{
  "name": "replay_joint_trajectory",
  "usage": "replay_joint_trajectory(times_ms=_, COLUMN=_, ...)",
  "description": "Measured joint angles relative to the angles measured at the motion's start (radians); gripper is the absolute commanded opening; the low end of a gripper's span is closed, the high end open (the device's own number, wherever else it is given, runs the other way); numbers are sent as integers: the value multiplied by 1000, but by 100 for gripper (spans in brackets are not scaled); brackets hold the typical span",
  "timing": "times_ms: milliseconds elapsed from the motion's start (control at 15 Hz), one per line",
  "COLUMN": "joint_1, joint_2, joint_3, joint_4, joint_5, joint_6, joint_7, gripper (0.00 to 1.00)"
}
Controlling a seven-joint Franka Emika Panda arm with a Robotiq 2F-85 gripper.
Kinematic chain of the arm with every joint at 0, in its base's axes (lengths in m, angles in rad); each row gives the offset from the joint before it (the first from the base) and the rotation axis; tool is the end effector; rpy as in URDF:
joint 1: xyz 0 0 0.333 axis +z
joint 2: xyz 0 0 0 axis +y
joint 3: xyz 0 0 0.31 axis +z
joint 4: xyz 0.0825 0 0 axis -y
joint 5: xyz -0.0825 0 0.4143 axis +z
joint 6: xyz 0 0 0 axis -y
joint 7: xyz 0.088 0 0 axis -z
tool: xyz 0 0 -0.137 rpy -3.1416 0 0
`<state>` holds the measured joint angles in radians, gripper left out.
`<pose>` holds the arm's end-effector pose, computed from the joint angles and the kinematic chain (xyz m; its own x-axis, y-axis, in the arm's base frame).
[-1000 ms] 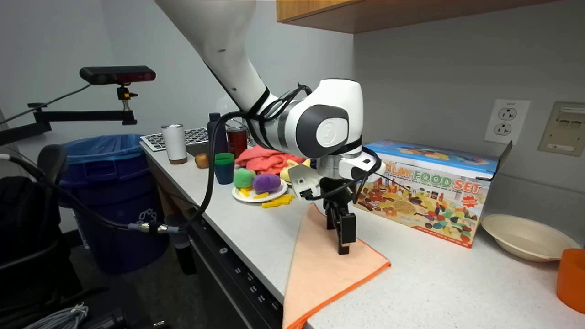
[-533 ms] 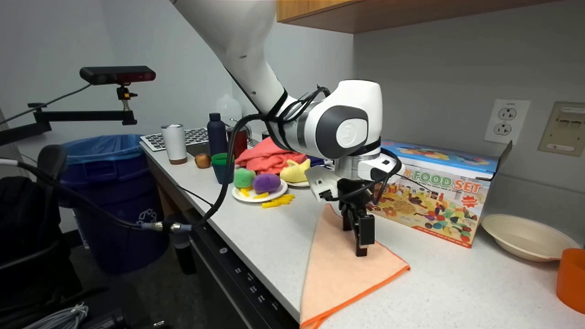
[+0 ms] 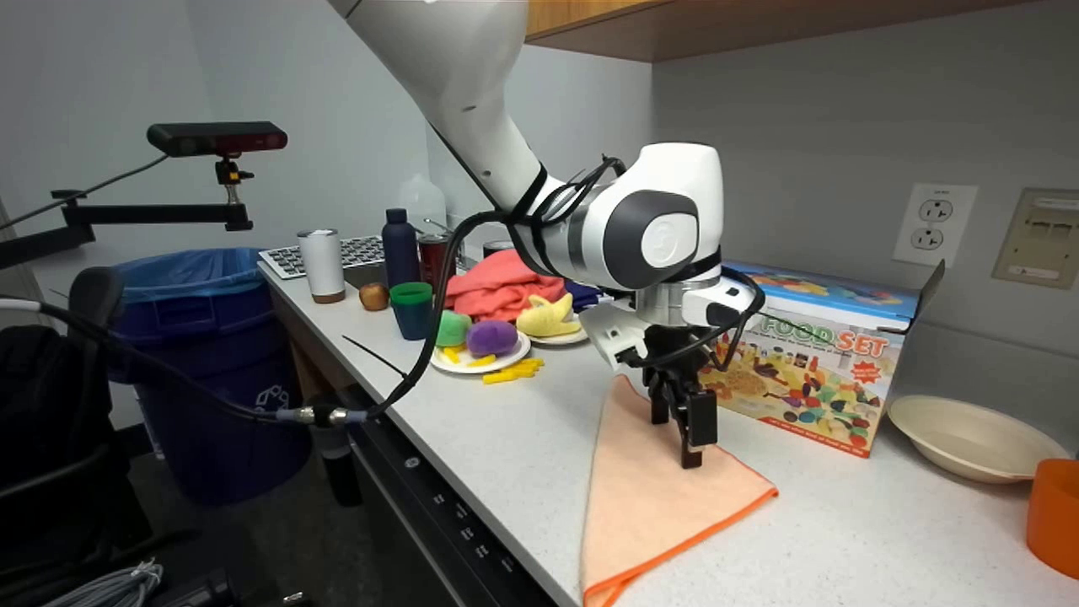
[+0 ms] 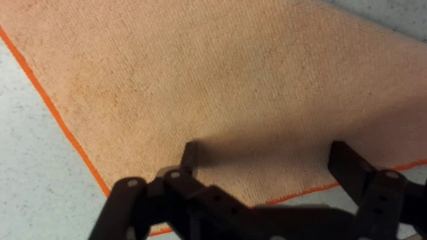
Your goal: Unfold the orange towel
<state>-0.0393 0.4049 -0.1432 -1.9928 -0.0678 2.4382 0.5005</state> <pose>0.6225 -0.1163 0.2058 0.8130 -0.5762 0.0841 -0.5816 -0.8104 0.0704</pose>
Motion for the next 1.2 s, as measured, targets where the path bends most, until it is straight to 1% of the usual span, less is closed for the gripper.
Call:
replay_joint_trajectory(times_ms=467, joint_1=-1, joint_2=-44, joint_3=-34, joint_4=-22, joint_5=-56, joint_6=-11, joint_7=-68, gripper=100)
replay_joint_trajectory(times_ms=800, joint_1=-28, joint_2=-66, joint_3=-63, joint_4=-63, joint_5=-52, joint_6=-11, joint_7=-88, gripper=100)
replay_joint_trajectory(times_ms=1200, joint_1=-62, joint_2=-66, joint_3=-76, joint_4=-102, joint_5=-39, joint_6=-6, joint_7=-109, gripper=100)
